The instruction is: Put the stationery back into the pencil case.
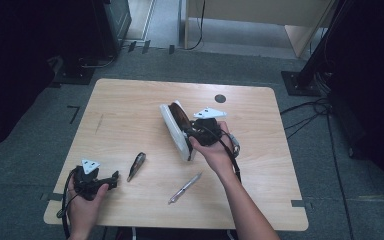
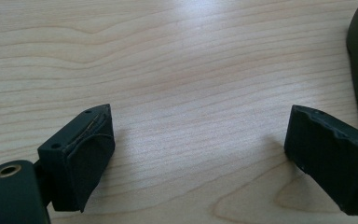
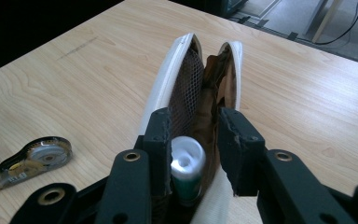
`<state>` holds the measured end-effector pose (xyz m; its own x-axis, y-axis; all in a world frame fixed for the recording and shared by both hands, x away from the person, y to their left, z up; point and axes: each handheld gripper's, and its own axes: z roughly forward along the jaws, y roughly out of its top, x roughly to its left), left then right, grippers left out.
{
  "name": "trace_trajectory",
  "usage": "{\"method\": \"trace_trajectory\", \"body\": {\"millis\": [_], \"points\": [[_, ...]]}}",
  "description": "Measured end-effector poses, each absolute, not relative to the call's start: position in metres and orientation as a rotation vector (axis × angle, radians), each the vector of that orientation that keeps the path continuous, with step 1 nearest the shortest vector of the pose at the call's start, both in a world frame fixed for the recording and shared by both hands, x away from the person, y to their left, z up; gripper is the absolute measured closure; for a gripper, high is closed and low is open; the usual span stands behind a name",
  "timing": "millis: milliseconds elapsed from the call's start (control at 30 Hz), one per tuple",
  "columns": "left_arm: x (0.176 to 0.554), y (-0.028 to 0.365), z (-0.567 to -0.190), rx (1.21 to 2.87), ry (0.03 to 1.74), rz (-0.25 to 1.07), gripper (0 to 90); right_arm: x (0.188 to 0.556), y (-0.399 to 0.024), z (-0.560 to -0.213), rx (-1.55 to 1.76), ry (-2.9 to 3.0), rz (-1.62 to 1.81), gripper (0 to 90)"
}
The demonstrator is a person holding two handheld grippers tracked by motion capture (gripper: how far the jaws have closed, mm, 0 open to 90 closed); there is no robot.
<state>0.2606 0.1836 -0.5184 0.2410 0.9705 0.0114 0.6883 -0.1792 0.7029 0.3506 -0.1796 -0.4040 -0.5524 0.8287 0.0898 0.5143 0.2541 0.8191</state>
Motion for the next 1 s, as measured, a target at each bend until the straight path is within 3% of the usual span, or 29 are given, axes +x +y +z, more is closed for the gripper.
{"method": "trace_trajectory", "body": {"millis": [233, 1000], "points": [[0.261, 0.184, -0.518, 1.941, 1.511, 0.633, 8.7, 0.348, -0.180, -0.402, 1.226, 2.160, 1.218, 70.3], [0.258, 0.183, -0.518, 1.931, 1.517, 0.635, 9.9, 0.298, -0.189, -0.404, 1.160, 2.144, 1.300, 68.3]]}}
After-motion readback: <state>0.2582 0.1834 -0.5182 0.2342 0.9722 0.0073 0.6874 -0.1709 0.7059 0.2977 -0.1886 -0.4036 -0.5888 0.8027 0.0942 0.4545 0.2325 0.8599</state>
